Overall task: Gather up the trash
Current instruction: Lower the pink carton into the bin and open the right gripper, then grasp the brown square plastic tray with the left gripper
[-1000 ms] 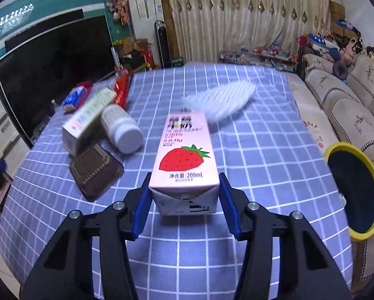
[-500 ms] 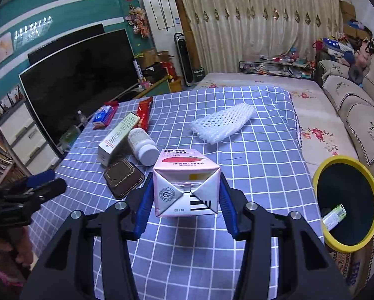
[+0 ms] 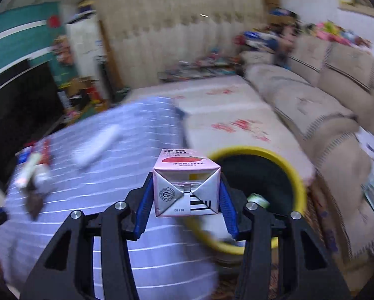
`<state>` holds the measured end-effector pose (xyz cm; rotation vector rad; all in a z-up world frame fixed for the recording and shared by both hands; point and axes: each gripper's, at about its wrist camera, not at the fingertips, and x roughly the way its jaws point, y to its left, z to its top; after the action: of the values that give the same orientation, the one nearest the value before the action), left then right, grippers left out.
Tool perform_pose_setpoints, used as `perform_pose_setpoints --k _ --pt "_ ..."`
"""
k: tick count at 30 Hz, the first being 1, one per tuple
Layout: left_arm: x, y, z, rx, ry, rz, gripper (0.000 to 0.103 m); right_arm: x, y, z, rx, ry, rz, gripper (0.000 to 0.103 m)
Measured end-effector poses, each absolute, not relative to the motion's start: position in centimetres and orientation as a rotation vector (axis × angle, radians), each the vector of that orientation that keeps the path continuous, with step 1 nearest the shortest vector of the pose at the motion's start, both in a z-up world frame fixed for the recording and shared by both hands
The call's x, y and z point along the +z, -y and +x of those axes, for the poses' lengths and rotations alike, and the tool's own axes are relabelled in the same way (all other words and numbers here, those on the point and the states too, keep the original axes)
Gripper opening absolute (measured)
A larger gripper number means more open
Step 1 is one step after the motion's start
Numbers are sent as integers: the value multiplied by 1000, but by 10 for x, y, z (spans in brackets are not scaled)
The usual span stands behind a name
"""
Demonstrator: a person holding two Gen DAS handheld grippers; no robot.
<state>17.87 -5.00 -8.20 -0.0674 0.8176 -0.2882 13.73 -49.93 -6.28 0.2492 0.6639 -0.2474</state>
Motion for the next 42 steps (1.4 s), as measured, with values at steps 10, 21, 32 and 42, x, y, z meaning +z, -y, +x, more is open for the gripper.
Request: perform_pose_setpoints --k 10,21,32,42 --pt "-91 61 194 -284 -846 -60 91 -143 563 176 -383 -862 284 47" --pt "-102 62 202 -275 -869 -39 91 -170 564 191 -353 -922 302 56" --pt "-106 59 231 -328 -860 45 91 -151 553 170 -322 -877 315 57" --pt "-120 69 257 -366 -905 70 91 -141 546 167 -296 -851 318 59"
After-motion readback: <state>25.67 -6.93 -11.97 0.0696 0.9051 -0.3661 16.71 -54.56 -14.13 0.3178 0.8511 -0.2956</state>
